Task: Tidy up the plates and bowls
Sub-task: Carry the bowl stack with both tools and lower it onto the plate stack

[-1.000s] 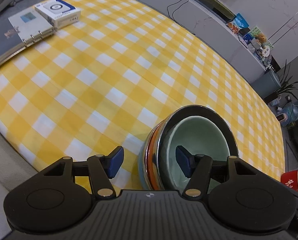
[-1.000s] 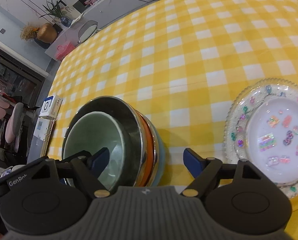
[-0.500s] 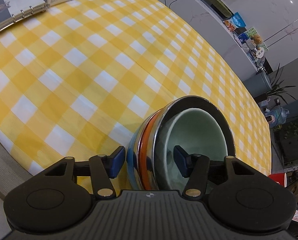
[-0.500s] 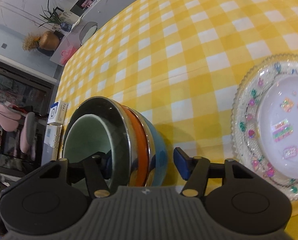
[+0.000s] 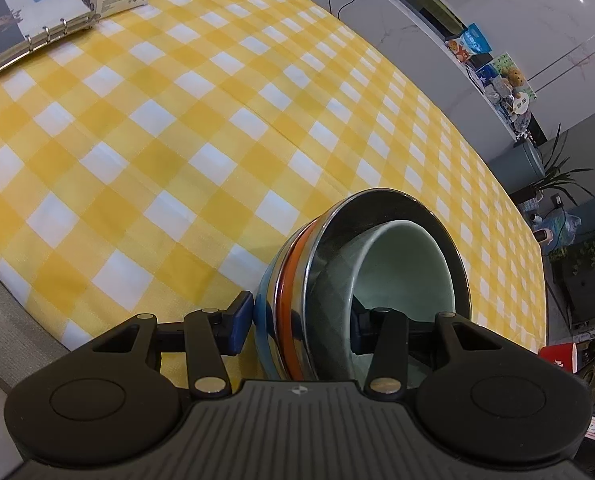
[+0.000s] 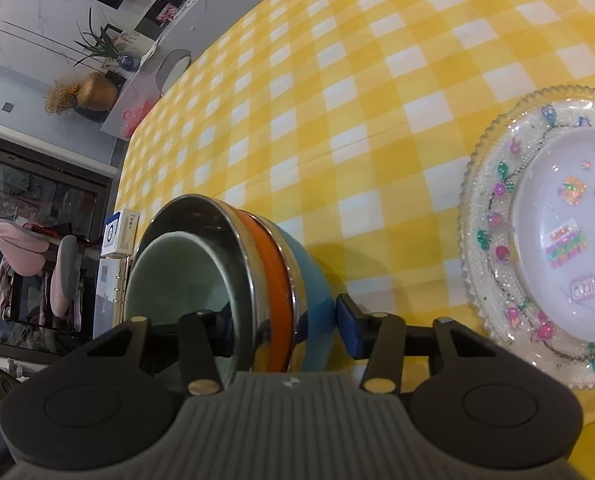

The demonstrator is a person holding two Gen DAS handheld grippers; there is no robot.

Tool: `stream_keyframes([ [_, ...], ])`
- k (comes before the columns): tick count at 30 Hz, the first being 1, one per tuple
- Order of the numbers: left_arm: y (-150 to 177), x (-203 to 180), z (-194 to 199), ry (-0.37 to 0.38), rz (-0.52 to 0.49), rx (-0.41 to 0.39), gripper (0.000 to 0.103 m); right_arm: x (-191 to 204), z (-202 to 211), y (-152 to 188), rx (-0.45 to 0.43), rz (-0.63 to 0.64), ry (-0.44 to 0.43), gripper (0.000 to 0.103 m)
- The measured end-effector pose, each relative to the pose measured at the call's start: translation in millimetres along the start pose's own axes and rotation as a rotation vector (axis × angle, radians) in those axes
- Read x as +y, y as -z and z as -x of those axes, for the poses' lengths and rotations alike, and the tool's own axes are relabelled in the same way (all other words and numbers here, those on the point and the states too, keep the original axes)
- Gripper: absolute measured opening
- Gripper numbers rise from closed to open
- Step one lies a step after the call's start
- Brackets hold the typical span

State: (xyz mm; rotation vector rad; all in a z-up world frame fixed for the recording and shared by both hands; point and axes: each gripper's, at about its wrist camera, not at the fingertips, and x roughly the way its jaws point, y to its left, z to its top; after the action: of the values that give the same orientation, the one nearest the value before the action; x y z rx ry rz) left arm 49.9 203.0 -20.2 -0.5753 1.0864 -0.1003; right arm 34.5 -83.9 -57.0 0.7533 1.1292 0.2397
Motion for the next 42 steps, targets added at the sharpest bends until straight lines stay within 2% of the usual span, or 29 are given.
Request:
stream_keyframes([
  [8, 2.0, -3.0, 4.8, -0.001, -0.016, -0.007, 0.052, -3.0, 6.3, 0.9, -0.003, -0.024, 0.003, 0.043],
  [15, 7.8, -18.3, 12.7, 0.022, -0.048, -0.016, 0.052, -3.9, 28.0, -0.2, -0.054, -0.010, -0.002, 0.043],
  [27, 31.3, -78.5, 13.2, 0.085, -0.148, 0.003, 0.052, -36.0, 91.3, -5.7, -0.154, -0.007, -0.006, 0.043],
  [42, 56.1, -155.9, -29.2, 0.143, -0.248, 0.074, 0.052, -107.2, 149.9, -15.1, -0.253, -0.084, 0.024, 0.043],
])
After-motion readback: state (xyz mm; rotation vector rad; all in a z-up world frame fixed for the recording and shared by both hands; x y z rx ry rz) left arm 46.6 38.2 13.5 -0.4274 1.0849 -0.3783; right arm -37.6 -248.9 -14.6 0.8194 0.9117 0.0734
